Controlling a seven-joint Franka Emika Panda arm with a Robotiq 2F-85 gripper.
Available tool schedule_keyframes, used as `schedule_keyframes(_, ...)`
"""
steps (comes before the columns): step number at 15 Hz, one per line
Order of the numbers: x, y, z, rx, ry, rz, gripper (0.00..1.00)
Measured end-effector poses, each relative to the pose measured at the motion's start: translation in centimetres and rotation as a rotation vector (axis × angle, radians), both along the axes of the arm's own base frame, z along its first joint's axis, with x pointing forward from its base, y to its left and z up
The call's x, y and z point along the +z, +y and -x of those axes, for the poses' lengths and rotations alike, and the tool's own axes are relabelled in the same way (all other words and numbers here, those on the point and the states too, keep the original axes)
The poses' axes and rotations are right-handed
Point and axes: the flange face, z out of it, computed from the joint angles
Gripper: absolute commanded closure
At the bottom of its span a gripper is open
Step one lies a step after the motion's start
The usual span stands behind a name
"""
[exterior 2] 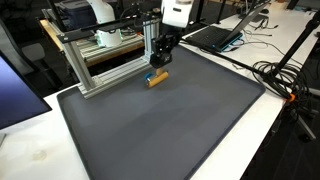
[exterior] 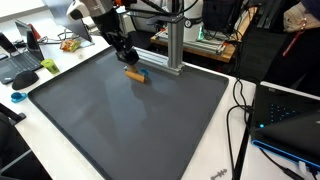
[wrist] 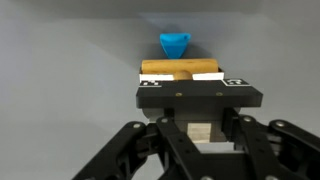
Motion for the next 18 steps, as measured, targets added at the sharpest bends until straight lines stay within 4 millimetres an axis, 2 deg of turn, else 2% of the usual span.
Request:
schedule_keyframes(5, 7.0, 1.6, 0.0, 0.028, -0.127, 0.003, 0.78)
schedule_keyframes(8, 9.0, 2.3, 0.3, 0.043, -0.158, 0.008, 0.78)
schedule_keyframes(12, 8.1, 2.4, 0.9, 0.049, -0.099, 0.014, 0.78)
schedule_keyframes(18, 3.9, 2.1, 1.3, 0.045, 0.025, 0.016, 0.78)
